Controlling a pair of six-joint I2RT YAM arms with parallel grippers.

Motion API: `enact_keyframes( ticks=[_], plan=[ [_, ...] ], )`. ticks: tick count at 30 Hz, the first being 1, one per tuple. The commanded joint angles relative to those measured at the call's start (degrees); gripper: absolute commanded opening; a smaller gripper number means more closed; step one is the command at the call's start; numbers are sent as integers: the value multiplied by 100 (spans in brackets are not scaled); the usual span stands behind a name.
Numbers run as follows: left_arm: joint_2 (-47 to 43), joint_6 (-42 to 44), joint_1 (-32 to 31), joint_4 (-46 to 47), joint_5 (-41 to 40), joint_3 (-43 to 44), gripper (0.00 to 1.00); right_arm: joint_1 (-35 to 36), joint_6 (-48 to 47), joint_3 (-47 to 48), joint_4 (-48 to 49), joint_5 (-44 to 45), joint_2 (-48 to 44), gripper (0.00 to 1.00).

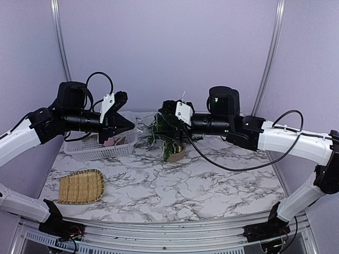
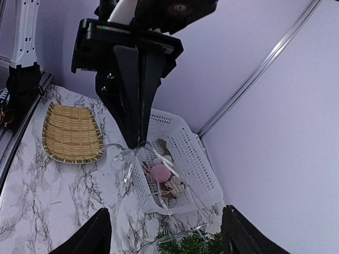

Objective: Decorate the small christmas tree

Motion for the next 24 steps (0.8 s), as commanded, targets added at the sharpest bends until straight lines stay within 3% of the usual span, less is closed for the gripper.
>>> enact_keyframes(
  ticks=[1,15,18,22,24],
  plan=[
    [172,131,-203,-393,155,242,0,247,-275,577,-237,306,119,65],
    [230,179,-373,-465,221,307,0,386,-819,868,-783,630,690,47],
    [257,193,-373,-475,218,311,0,416,-863,918,-762,703,746,32],
    [275,151,-367,-443,45,285,0,434,-793,900,-607,763,690,0],
    [211,68,-357,-281,-204,167,0,431,-695,816,-434,783,577,0]
  ],
)
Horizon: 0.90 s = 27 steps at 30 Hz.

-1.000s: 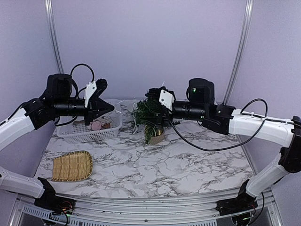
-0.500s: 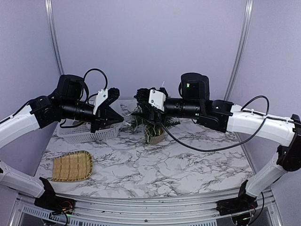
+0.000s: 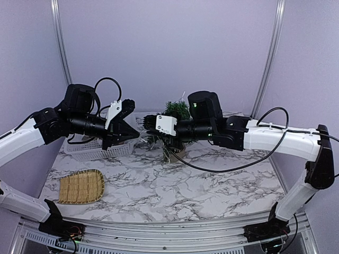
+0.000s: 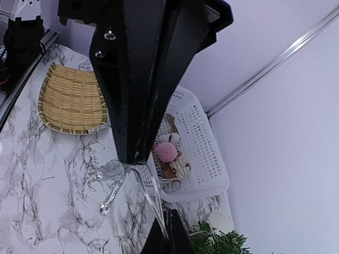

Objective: Decorate the small christmas tree

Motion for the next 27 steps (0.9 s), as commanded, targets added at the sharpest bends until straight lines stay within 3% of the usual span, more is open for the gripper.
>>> enact_keyframes(
  ticks=[1,6,10,16,21,23,27],
  plan=[
    [-107,-141,15,240,-424,-58,2,50,163,133,364,122,-247,0],
    [-874,-842,302,1400,-487,-1082,34,43,327,-155,849,263,-597,0],
    [-1189,-1125,346,1911,-480,-1618,51,-16,366,-197,944,332,-682,0],
    [-943,-1296,345,2403,-549,-1749,61,-60,411,-250,1011,263,-760,0],
    [-657,-1258,337,2635,-718,-1568,58,-54,437,-291,1037,258,-795,0],
    [-568,-1186,343,2616,-741,-1501,45,-62,468,-314,1072,285,-837,0],
    [-643,-1131,341,2659,-972,-1500,5,-133,617,-400,1207,298,-1010,0]
  ],
)
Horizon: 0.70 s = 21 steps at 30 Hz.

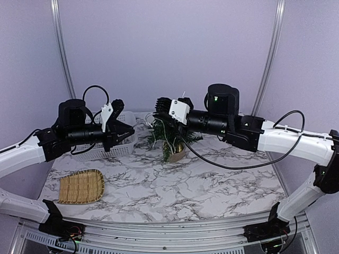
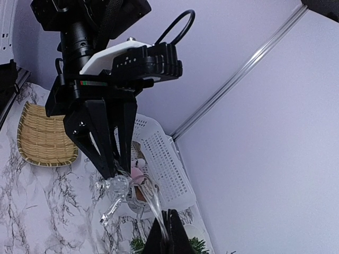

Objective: Decorate the small christmas tree

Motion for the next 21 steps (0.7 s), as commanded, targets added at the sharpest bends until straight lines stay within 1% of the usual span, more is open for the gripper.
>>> enact_keyframes(
  ticks=[1,5,9,10,12,13,14,16,18,21],
  plan=[
    [-139,62,9,300,-252,168,0,-102,291,-69,349,63,-377,0],
    [-456,65,7,426,-224,146,0,-247,506,-153,445,47,-576,0],
    [-616,127,11,338,-212,372,0,-373,711,-244,464,15,-756,0],
    [-609,157,11,321,-238,439,2,-399,740,-265,465,-3,-819,0],
    [-551,177,5,352,-324,445,33,-415,806,-264,489,-28,-881,0],
    [-518,224,11,372,-327,402,46,-423,832,-259,505,-37,-908,0],
    [-496,267,11,385,-341,343,54,-423,858,-246,522,-42,-928,0],
    [-523,300,24,590,-468,74,60,-427,898,-199,539,-49,-973,0],
    [-575,276,67,993,-670,-336,67,-425,922,-170,576,-51,-1028,0],
    [-438,230,188,1296,-849,-675,68,-435,985,-120,600,-79,-1123,0]
  ],
)
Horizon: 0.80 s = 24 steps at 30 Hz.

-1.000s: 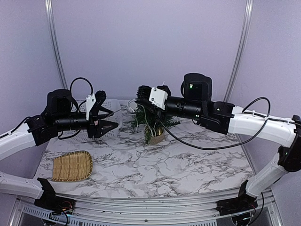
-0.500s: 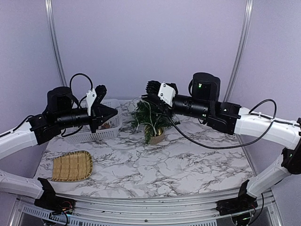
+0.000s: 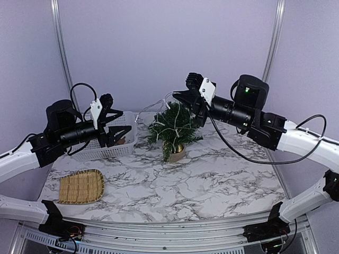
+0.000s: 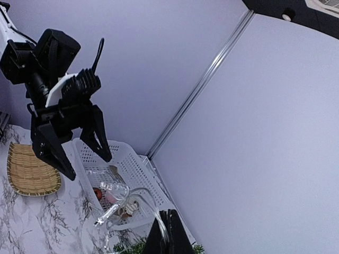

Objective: Decorate the small christmas tree

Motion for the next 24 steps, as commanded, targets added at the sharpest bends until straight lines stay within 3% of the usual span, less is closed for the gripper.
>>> enact_keyframes(
  ticks=[1,9,13,24],
  plan=[
    [197,-23,188,574,-368,-472,68,-29,241,227,228,-80,-211,0],
    [1349,50,523,1416,-320,-661,66,-24,363,252,230,-199,-446,0],
    [2076,198,680,1978,98,-581,61,-24,392,259,225,-217,-483,0],
    [3245,458,1096,2123,895,-4,44,-24,369,271,295,-202,-467,0]
  ],
)
